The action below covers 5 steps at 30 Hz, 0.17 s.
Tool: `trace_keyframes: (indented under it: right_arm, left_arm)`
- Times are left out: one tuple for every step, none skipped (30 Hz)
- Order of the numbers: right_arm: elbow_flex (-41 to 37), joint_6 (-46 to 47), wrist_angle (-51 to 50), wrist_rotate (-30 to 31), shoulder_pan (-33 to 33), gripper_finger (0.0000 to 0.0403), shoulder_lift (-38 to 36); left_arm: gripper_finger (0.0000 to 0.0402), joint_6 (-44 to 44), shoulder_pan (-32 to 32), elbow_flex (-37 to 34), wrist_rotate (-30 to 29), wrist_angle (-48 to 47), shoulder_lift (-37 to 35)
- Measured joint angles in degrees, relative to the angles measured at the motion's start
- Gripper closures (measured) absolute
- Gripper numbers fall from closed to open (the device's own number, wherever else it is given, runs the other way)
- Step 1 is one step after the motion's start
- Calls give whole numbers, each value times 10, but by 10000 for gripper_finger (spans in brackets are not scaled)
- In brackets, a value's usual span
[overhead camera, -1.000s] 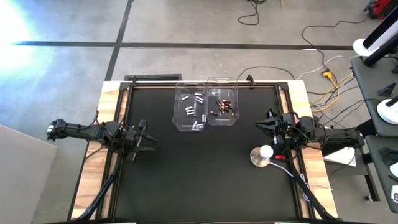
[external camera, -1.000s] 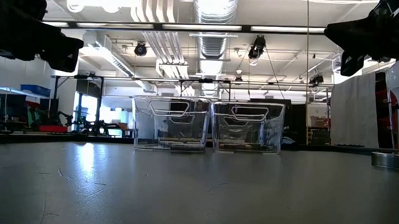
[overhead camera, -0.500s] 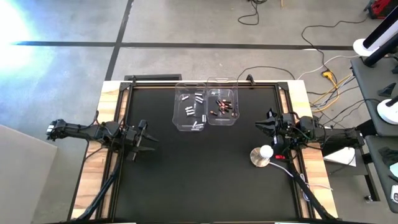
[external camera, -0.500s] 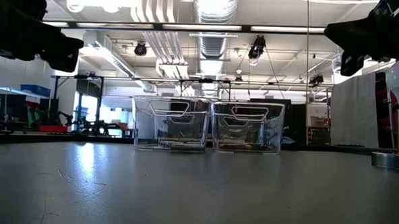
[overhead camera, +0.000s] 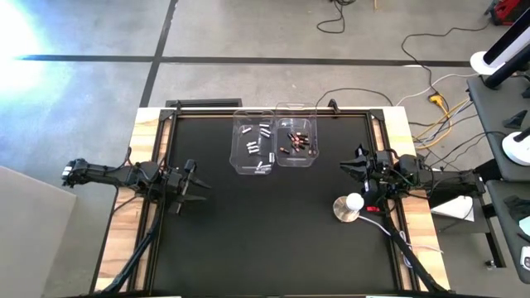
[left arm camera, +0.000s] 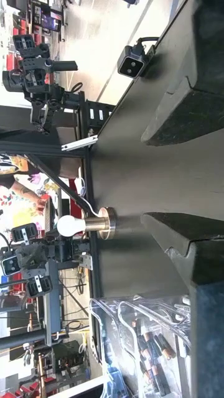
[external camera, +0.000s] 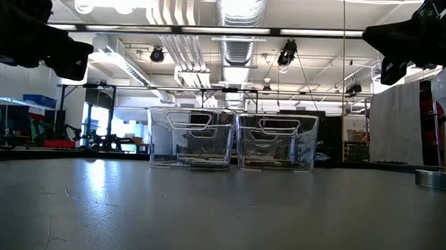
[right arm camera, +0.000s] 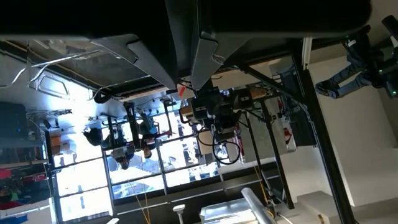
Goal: Sort batteries
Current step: Return to Home Position
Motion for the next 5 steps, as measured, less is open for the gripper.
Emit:
trace_keyframes:
  right_arm:
    - [0,0,0,0,0,364,0]
    - [0,0,0,0,0,364,0]
    - [0,0,0,0,0,364,0]
    - [0,0,0,0,0,364,0]
    - [0,0,0,0,0,364,0]
  left_arm:
    - [238,0,0,0,0,0,0]
    - [238,0,0,0,0,0,0]
    - [238,0,0,0,0,0,0]
    - [238,0,0,0,0,0,0]
    - [238,0,0,0,0,0,0]
